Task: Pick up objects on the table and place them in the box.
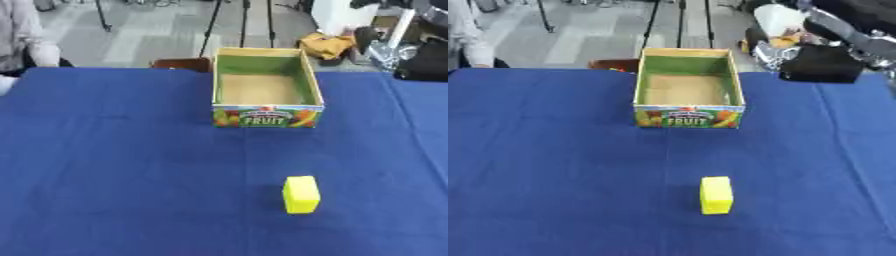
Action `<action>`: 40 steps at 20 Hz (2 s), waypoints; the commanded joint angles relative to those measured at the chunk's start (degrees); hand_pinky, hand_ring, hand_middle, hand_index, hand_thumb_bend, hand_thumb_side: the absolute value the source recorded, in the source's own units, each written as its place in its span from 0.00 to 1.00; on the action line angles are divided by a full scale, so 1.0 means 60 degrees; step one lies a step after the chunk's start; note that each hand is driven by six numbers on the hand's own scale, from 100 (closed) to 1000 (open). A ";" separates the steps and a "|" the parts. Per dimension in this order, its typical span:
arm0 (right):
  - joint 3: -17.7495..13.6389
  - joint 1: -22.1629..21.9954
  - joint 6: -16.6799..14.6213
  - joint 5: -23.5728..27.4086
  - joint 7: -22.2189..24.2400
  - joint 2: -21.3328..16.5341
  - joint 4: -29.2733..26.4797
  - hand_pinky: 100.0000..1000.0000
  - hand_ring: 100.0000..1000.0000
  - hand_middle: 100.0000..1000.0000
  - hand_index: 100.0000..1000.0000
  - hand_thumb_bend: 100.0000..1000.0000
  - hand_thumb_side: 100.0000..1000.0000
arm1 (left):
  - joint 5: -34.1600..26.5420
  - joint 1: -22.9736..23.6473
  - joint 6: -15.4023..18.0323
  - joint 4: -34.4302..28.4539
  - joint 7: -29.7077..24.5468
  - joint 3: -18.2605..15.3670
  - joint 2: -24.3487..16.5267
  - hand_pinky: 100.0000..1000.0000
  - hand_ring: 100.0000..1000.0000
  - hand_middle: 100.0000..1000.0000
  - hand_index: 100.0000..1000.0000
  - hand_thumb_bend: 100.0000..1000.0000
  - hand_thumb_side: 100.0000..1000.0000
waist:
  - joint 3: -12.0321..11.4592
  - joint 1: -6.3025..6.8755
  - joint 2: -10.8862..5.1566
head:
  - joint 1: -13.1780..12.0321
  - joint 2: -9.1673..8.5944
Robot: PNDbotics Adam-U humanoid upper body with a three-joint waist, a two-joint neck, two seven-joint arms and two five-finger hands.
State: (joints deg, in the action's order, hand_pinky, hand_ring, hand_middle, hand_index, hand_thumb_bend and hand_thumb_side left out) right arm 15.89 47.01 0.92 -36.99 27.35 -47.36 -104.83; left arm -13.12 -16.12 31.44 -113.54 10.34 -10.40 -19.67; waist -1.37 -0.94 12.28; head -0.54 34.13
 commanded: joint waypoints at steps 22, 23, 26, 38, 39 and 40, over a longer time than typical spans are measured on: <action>0.0984 0.0314 0.0341 0.1356 0.3605 -0.0564 0.0452 0.89 0.94 0.85 1.00 0.40 0.54 | -0.0070 -0.0136 -0.0027 -0.0175 -0.0096 0.0036 -0.0214 0.53 0.71 0.83 0.94 0.00 0.99 | -0.0061 -0.0061 -0.0118 | 0.0030 -0.0183; 0.1026 0.0302 0.0443 0.1443 0.3726 -0.0532 0.0455 0.90 0.94 0.85 1.00 0.37 0.52 | -0.0069 -0.0140 -0.0030 -0.0175 -0.0097 0.0035 -0.0210 0.53 0.71 0.83 0.94 0.00 0.99 | -0.0062 -0.0060 -0.0112 | 0.0031 -0.0187; 0.1103 0.0247 0.0724 0.1672 0.3989 -0.0420 0.0407 0.91 0.94 0.84 1.00 0.30 0.46 | -0.0066 -0.0146 -0.0036 -0.0175 -0.0097 0.0031 -0.0198 0.53 0.71 0.83 0.94 0.00 0.99 | -0.0066 -0.0053 -0.0100 | 0.0036 -0.0188; 0.1554 -0.0120 0.1672 0.1816 0.4103 0.0265 0.0089 0.96 0.98 0.90 1.00 0.57 0.48 | -0.0058 -0.0213 -0.0063 -0.0175 -0.0080 0.0023 -0.0161 0.53 0.71 0.83 0.94 0.00 0.98 | -0.0027 -0.0044 -0.0013 | 0.0057 -0.0234; 0.1615 -0.0159 0.1698 0.1800 0.4103 0.0332 0.0101 0.96 0.98 0.90 1.00 0.57 0.49 | -0.0060 -0.0219 -0.0065 -0.0175 -0.0079 0.0023 -0.0159 0.53 0.71 0.83 0.94 0.00 0.98 | -0.0026 -0.0049 -0.0009 | 0.0062 -0.0238; 0.1661 -0.0192 0.1714 0.1765 0.4103 0.0395 0.0108 0.96 0.98 0.90 1.00 0.57 0.49 | -0.0061 -0.0225 -0.0068 -0.0175 -0.0078 0.0023 -0.0156 0.53 0.71 0.83 0.94 0.00 0.98 | -0.0024 -0.0052 -0.0005 | 0.0063 -0.0242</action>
State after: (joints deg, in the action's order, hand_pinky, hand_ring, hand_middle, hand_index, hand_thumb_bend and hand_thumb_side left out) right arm 26.10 45.22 10.67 -26.11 51.90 -44.53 -103.32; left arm -13.38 -16.67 31.16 -113.54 9.89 -10.09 -19.70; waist -1.55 -1.34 13.04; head -0.37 33.18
